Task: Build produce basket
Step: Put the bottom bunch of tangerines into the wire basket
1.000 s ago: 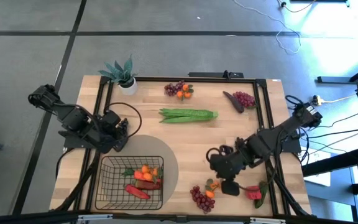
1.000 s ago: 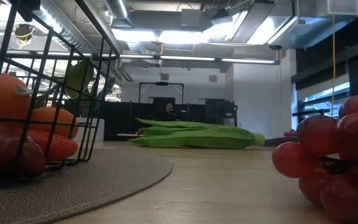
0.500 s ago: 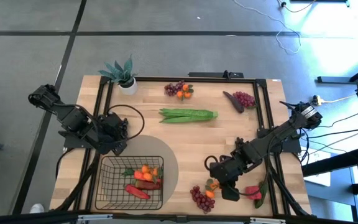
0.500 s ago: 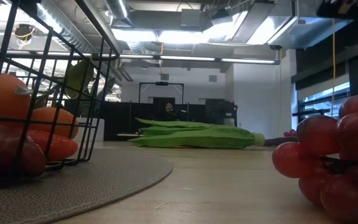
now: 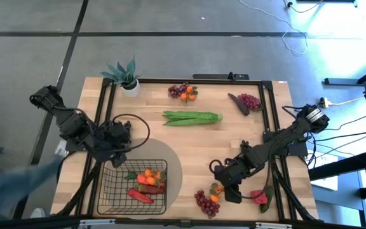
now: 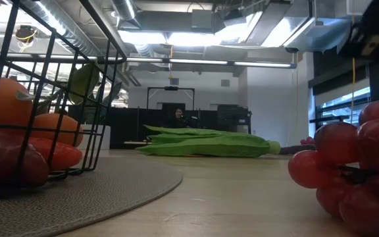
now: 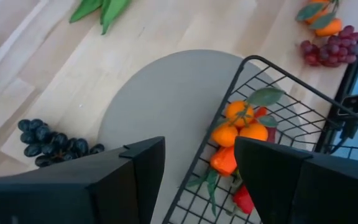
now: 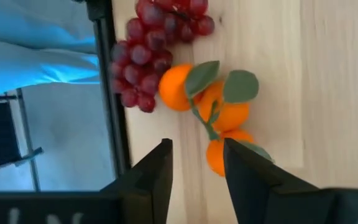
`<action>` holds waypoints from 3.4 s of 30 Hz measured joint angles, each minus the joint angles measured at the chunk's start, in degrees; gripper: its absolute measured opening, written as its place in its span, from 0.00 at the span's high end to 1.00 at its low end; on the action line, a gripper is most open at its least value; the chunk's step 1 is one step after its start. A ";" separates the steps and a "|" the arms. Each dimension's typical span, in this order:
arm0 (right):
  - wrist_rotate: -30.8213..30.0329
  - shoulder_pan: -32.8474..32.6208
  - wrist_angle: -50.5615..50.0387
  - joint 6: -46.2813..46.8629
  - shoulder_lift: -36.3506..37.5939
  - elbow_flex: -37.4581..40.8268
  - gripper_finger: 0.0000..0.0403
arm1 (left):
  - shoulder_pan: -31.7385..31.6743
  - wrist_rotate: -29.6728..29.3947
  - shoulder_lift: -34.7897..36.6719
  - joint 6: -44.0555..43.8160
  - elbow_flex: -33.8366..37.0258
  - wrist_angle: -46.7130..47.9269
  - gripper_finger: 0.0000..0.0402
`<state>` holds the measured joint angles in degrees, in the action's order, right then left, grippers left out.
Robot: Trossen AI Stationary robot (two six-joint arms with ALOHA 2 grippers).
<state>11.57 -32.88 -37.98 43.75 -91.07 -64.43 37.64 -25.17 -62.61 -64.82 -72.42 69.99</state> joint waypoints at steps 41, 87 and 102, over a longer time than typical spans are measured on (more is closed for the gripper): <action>-2.86 0.04 12.79 -0.73 -0.07 6.19 1.00 | 0.75 -0.04 0.00 -1.01 0.00 -0.22 0.55; 12.05 18.51 2.71 -33.19 -37.96 -56.76 1.00 | 9.85 0.66 -0.02 4.98 -0.02 -0.26 0.55; 12.70 17.49 3.47 -35.57 -42.99 -56.80 1.00 | 11.94 0.61 -0.02 3.54 -0.02 -0.26 0.55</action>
<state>24.27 -15.40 -34.51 8.18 -134.06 -121.23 49.58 -24.56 -62.63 -61.28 -72.44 69.73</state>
